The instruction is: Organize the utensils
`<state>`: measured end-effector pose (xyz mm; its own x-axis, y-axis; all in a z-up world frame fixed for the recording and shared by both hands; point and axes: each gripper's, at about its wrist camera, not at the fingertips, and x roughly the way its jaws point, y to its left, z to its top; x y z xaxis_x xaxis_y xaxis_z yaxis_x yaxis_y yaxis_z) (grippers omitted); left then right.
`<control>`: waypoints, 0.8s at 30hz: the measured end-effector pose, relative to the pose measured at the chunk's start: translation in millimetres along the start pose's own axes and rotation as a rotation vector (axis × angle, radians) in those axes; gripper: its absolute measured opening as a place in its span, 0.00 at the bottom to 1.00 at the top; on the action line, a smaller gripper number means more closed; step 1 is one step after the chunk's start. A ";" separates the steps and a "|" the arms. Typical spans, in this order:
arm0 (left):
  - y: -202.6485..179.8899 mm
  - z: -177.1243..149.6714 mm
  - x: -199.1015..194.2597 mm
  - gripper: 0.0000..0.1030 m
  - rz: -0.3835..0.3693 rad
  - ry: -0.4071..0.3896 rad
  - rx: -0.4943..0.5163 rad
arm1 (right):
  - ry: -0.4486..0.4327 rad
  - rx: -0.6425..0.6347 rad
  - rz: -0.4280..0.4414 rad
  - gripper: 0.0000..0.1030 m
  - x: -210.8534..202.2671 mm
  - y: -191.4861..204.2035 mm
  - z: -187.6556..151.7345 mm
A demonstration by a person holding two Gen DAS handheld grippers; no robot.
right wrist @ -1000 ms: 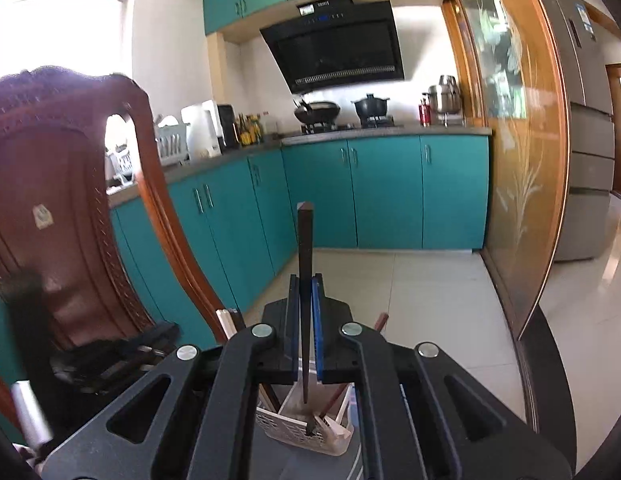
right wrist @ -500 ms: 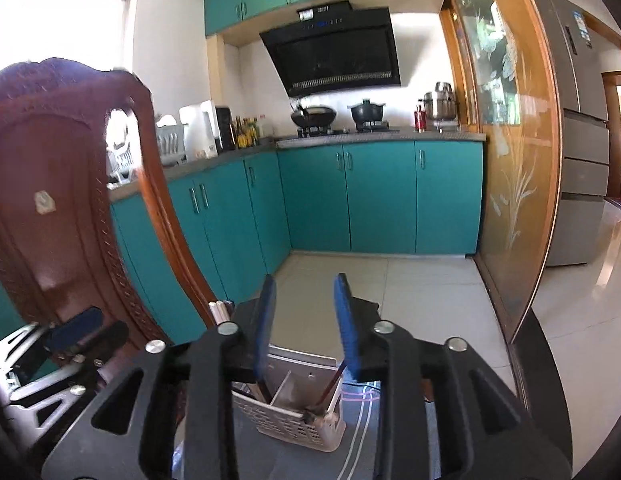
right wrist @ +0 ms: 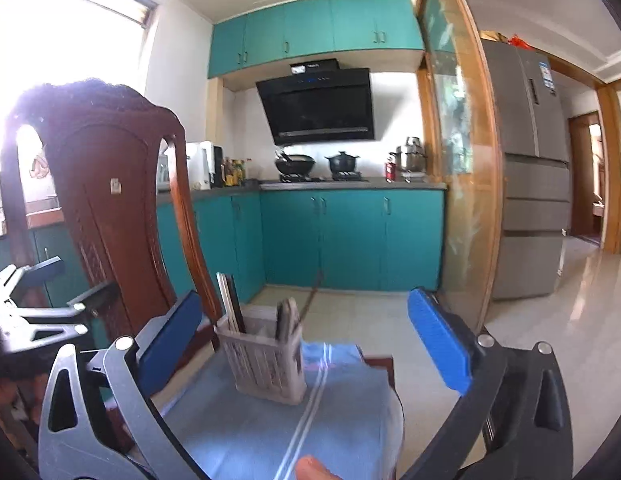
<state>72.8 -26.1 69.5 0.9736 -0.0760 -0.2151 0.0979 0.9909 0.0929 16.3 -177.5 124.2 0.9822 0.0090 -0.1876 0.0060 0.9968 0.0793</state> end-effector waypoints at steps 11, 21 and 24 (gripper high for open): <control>-3.4 -33.0 -83.8 0.97 0.027 0.006 0.031 | 0.053 -0.018 -0.048 0.97 -58.6 10.9 -40.3; 5.5 -28.8 -108.4 0.97 -0.020 -0.011 0.005 | -0.008 -0.072 -0.043 0.97 -86.2 31.4 -30.4; 6.2 -29.0 -110.7 0.97 -0.024 -0.014 0.007 | -0.011 -0.086 -0.042 0.97 -85.2 36.4 -30.1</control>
<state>-40.3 -8.3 65.7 0.9738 -0.1016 -0.2034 0.1229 0.9879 0.0947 -72.8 -139.6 113.6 0.9834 -0.0333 -0.1784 0.0315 0.9994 -0.0128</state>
